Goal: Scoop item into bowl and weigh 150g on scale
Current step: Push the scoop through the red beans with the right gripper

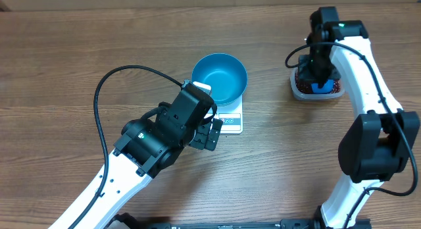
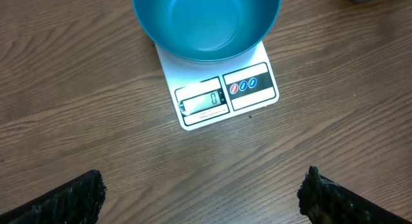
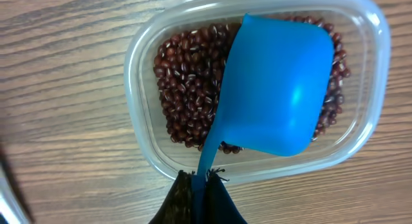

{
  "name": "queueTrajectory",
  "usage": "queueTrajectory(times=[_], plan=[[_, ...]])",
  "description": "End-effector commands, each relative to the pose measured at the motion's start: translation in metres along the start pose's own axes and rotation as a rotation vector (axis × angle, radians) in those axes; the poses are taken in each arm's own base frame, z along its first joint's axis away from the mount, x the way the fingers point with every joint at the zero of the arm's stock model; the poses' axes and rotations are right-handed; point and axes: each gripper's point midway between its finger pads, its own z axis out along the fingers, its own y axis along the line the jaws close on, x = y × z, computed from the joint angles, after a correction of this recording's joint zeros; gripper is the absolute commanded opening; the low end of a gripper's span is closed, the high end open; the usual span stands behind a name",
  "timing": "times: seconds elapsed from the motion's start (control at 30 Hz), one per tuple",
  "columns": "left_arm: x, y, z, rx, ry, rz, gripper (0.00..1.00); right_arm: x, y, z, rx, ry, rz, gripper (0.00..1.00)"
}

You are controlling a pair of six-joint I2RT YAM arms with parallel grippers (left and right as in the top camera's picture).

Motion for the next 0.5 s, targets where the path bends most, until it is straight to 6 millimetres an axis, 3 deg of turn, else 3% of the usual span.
queueTrajectory(times=[0.0,0.47], plan=[[-0.003,0.002,-0.005,0.005,-0.020,-0.012,1.00,0.002,-0.003,0.008,-0.047,0.029,0.013,0.04],[-0.003,0.002,-0.005,0.005,-0.020,-0.011,1.00,0.012,-0.003,0.002,-0.058,0.061,0.006,0.04]])
